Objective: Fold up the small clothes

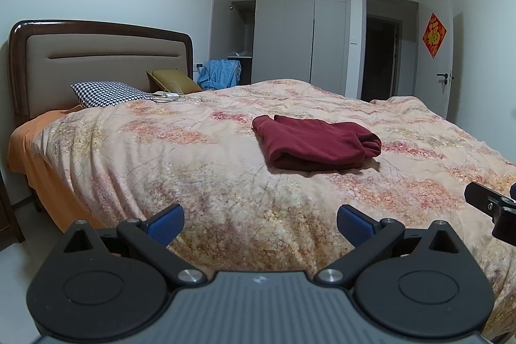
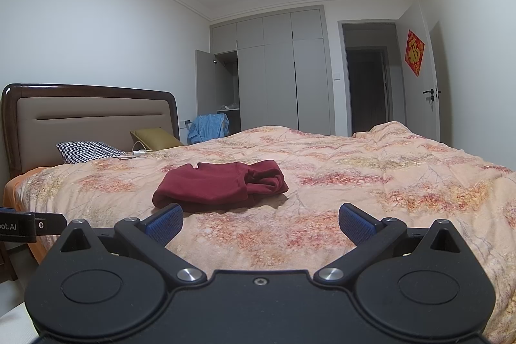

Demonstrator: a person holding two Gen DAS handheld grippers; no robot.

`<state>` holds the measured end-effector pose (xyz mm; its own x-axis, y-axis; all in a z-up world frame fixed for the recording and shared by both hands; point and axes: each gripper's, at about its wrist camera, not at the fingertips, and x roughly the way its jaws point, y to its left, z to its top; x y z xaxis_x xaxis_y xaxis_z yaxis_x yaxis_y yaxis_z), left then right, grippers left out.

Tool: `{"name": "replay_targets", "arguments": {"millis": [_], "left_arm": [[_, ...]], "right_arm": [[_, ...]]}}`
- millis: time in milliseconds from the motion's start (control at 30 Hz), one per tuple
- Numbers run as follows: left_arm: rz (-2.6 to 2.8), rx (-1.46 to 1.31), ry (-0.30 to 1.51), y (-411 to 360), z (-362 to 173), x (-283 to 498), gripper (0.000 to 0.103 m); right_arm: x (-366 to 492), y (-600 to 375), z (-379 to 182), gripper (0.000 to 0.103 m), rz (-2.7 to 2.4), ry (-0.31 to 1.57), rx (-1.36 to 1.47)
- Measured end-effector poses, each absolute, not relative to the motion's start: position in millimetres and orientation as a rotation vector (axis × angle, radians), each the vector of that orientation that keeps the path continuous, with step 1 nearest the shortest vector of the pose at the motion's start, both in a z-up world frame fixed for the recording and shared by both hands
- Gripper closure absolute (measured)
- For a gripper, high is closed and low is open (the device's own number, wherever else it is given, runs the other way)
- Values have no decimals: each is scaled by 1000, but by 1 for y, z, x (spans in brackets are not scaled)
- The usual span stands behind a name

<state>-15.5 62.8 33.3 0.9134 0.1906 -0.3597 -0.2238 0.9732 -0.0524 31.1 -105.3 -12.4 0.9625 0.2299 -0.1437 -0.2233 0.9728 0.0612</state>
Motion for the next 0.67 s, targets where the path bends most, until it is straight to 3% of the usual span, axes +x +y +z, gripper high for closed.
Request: {"name": "replay_targets", "arguments": {"millis": [667], "left_arm": [[202,-83,365,63,32,-16,0]], "right_arm": [[31,-106,-12,0,229,152,46]]}}
